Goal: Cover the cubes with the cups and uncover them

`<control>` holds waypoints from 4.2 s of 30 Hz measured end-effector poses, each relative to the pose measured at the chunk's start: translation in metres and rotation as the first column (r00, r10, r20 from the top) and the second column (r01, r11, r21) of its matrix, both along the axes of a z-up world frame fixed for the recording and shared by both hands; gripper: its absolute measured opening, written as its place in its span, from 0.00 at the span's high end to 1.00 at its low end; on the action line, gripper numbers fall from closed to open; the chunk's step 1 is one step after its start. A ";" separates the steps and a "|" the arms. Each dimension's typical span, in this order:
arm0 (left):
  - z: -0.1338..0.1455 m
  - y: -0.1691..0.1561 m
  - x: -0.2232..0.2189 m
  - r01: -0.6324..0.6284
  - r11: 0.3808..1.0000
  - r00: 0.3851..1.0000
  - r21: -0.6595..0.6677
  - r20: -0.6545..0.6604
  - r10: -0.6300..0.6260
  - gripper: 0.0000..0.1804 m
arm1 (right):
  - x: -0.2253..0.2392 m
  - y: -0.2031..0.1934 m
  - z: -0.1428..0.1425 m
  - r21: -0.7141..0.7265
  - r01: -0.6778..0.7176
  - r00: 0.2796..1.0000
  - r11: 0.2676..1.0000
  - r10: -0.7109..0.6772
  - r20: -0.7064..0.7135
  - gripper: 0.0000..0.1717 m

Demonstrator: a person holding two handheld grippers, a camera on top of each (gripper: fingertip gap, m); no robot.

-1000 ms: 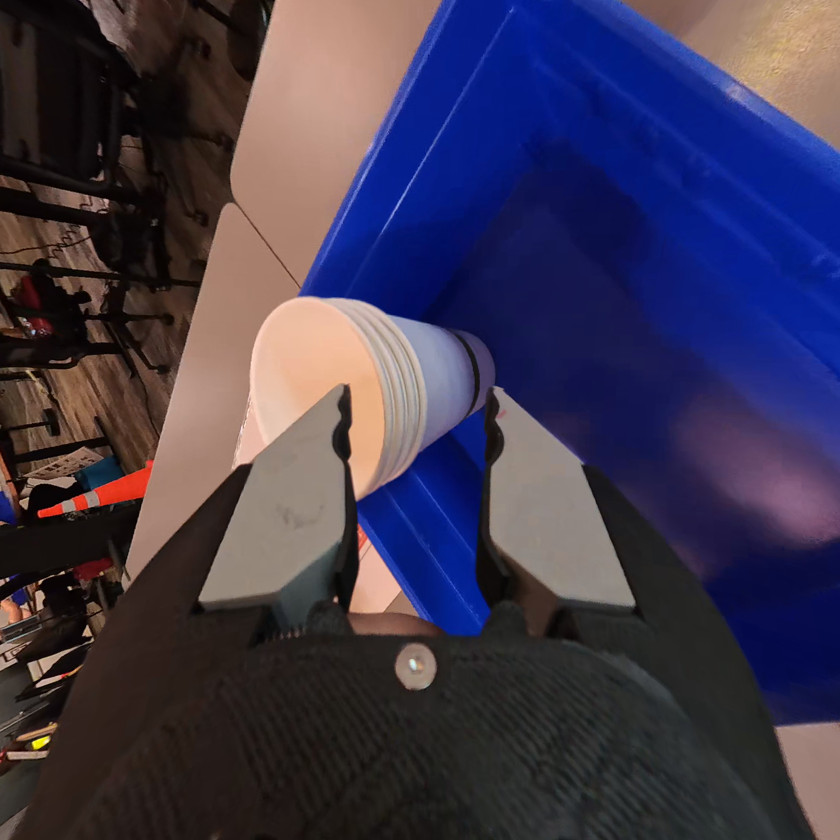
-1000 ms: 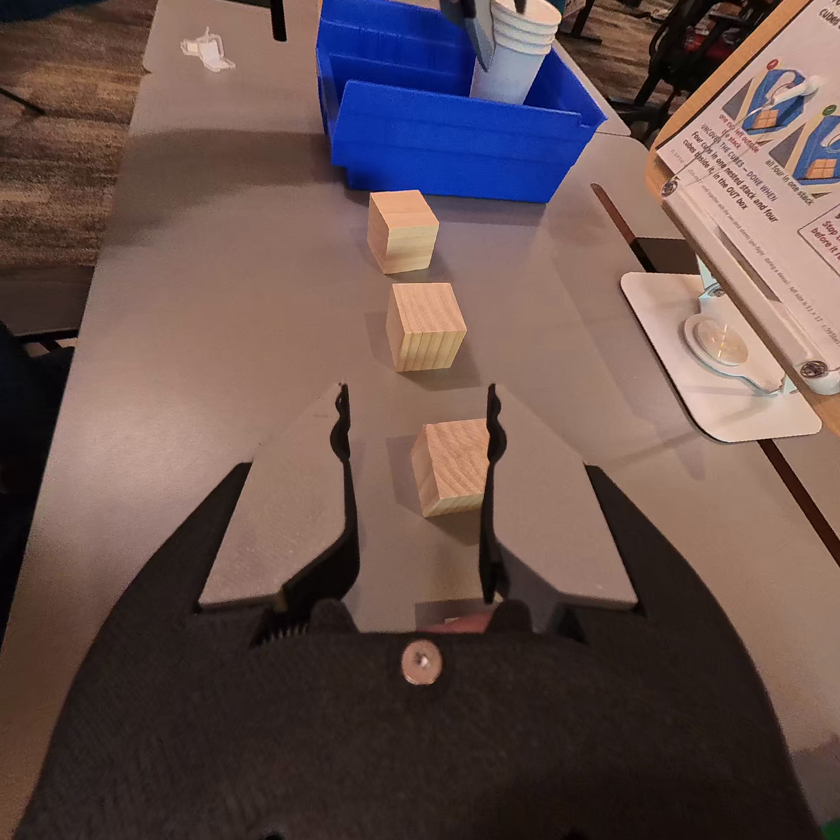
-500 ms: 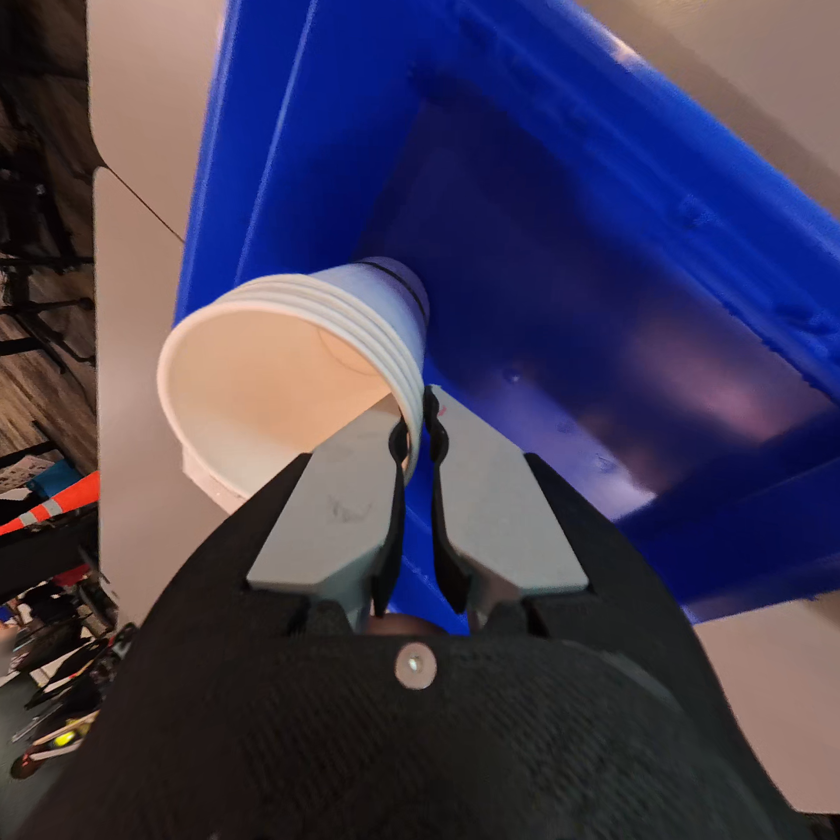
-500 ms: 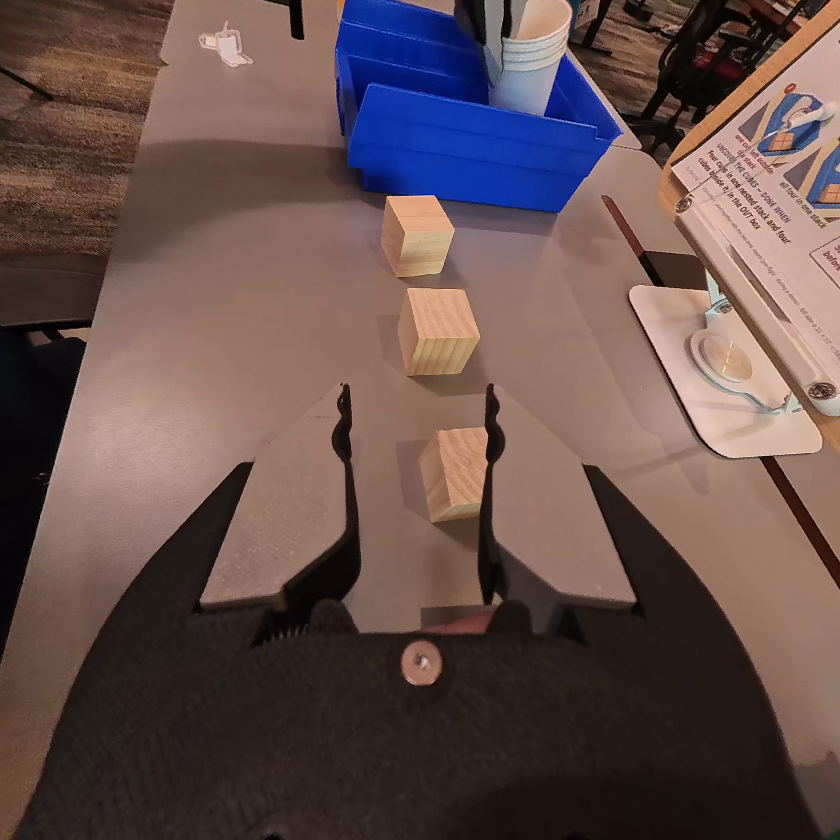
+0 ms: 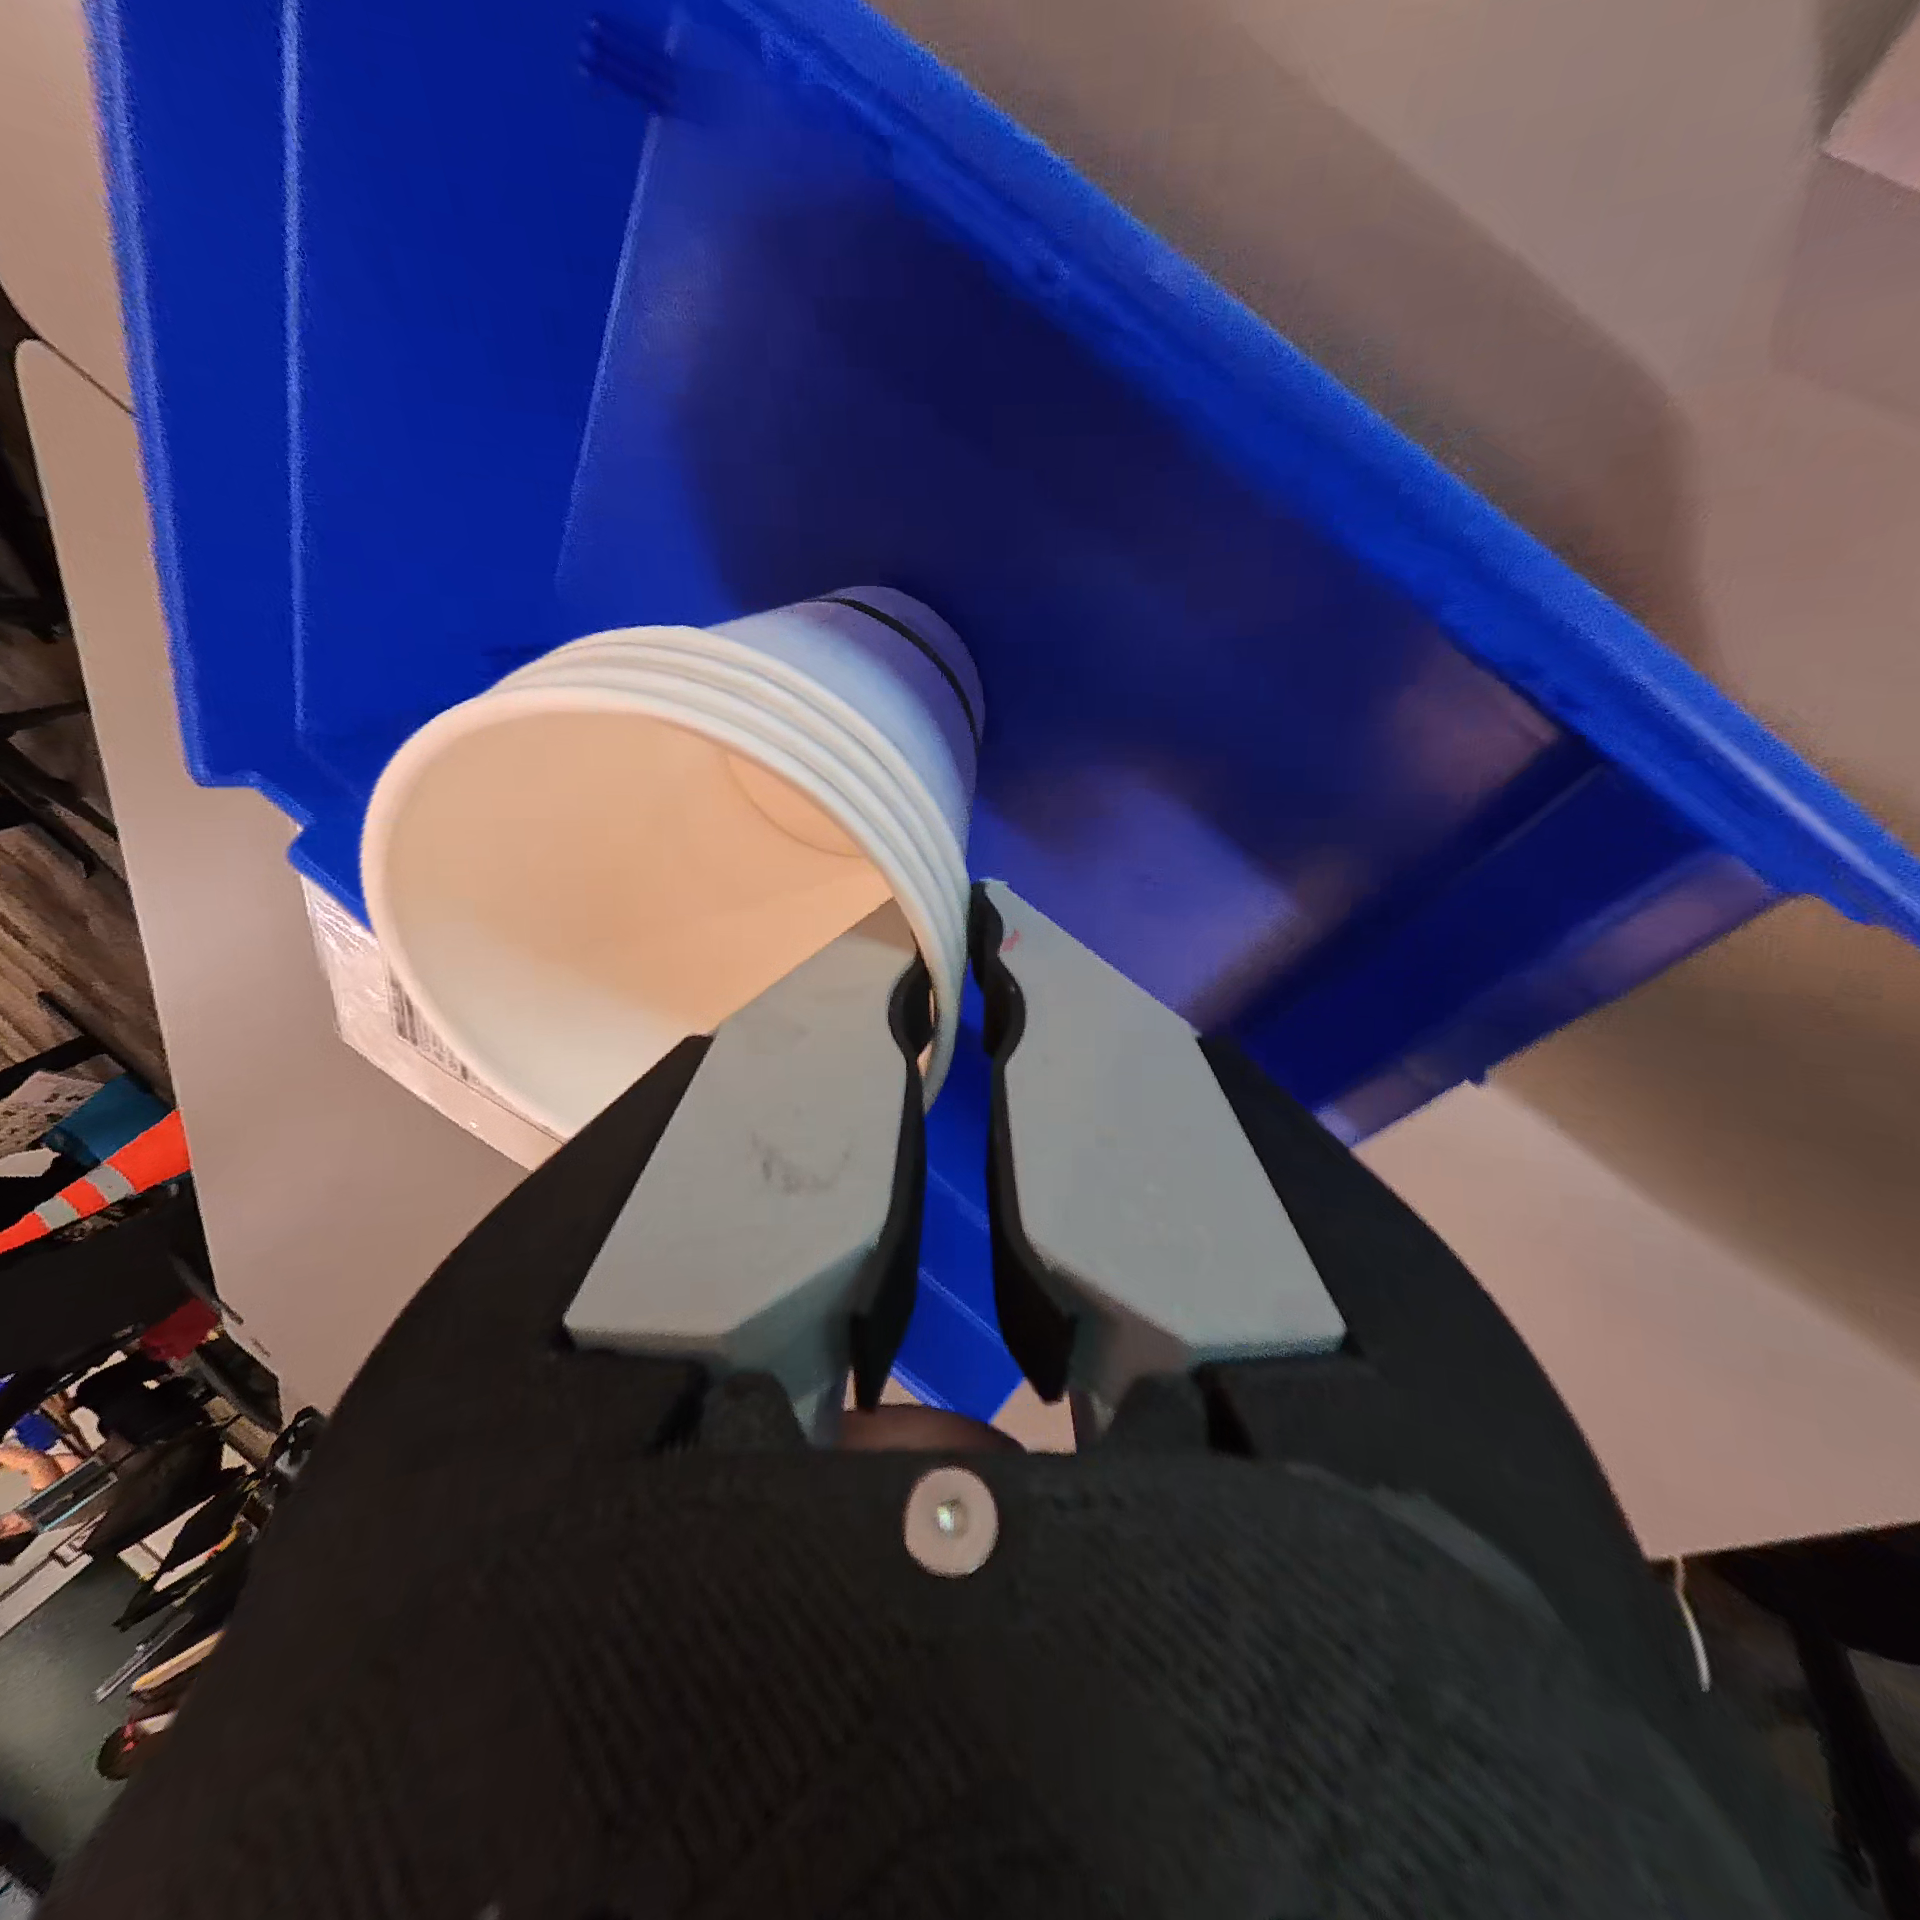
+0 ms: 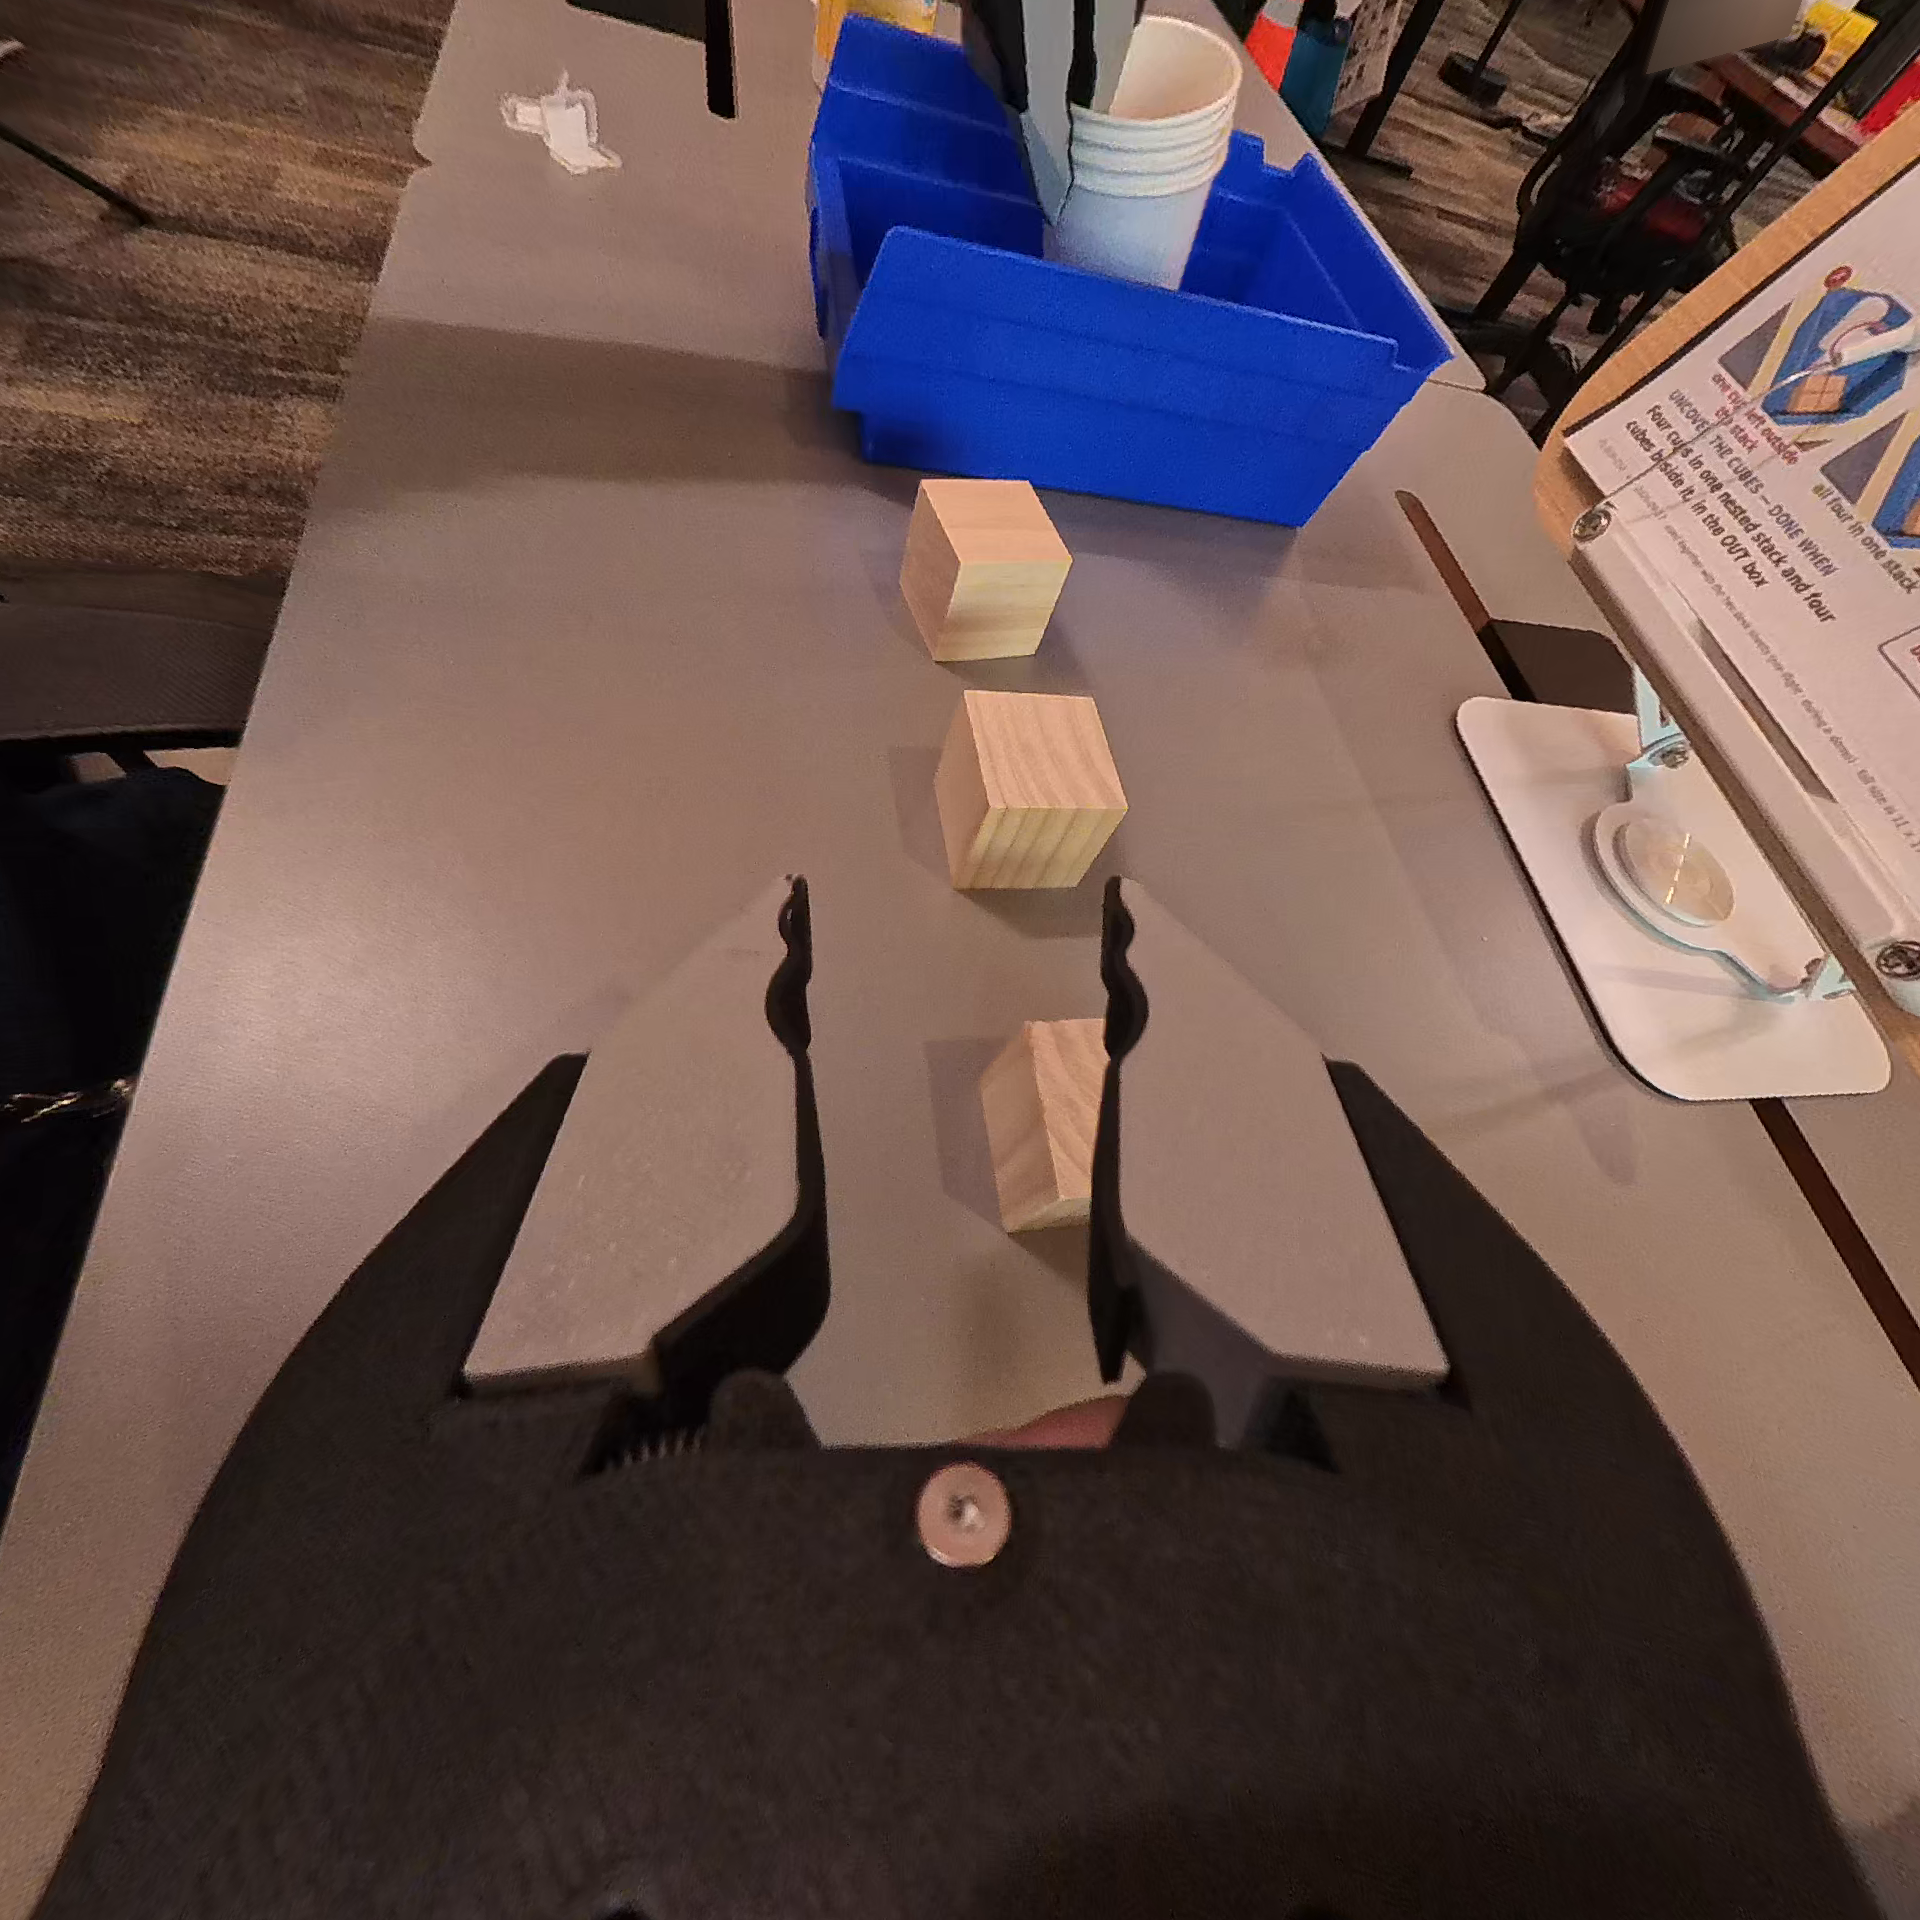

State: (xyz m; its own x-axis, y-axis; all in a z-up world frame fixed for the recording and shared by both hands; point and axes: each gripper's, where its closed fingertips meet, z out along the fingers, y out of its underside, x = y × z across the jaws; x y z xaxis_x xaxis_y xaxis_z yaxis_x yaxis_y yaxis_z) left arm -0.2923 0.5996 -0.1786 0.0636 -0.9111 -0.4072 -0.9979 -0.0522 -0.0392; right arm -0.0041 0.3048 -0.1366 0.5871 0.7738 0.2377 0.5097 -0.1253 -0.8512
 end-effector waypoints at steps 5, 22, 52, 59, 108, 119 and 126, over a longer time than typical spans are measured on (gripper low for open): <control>0.003 -0.029 -0.005 0.028 0.999 0.999 -0.040 -0.021 -0.028 0.99 | -0.003 -0.001 0.002 0.006 -0.008 1.000 1.000 0.008 -0.012 0.69; 0.002 -0.059 -0.009 0.021 0.998 0.999 -0.054 -0.034 -0.023 0.95 | -0.010 0.000 -0.003 -0.002 -0.016 1.000 1.000 0.016 -0.019 0.70; 0.002 -0.046 -0.004 0.003 0.999 0.998 0.037 0.066 -0.006 0.82 | -0.010 0.002 -0.012 -0.023 -0.005 1.000 1.000 0.004 -0.030 0.70; 0.030 -0.044 -0.003 -0.023 0.993 0.984 0.116 0.177 0.002 0.84 | -0.011 0.000 -0.013 -0.026 -0.007 1.000 1.000 0.007 -0.025 0.69; 0.080 -0.051 -0.013 0.104 0.819 0.978 0.564 0.092 -0.187 0.99 | -0.015 -0.003 -0.015 -0.023 -0.017 1.000 1.000 0.017 -0.018 0.70; 0.096 -0.047 -0.010 0.073 0.709 0.959 0.701 0.146 -0.243 0.99 | -0.017 -0.003 -0.018 -0.032 -0.020 1.000 0.999 0.020 -0.012 0.69; 0.114 -0.045 -0.010 0.052 0.713 0.955 0.699 0.174 -0.240 0.99 | -0.017 -0.003 -0.020 -0.037 -0.021 1.000 0.999 0.021 -0.007 0.69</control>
State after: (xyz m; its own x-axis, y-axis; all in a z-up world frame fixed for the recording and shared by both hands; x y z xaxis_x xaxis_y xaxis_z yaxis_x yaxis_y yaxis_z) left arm -0.3023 0.5550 -0.0641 0.1325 -0.3967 -0.9083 -0.9444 0.2278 -0.2372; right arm -0.0210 0.3023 -0.1568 0.5722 0.7941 0.2048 0.5073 -0.1466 -0.8492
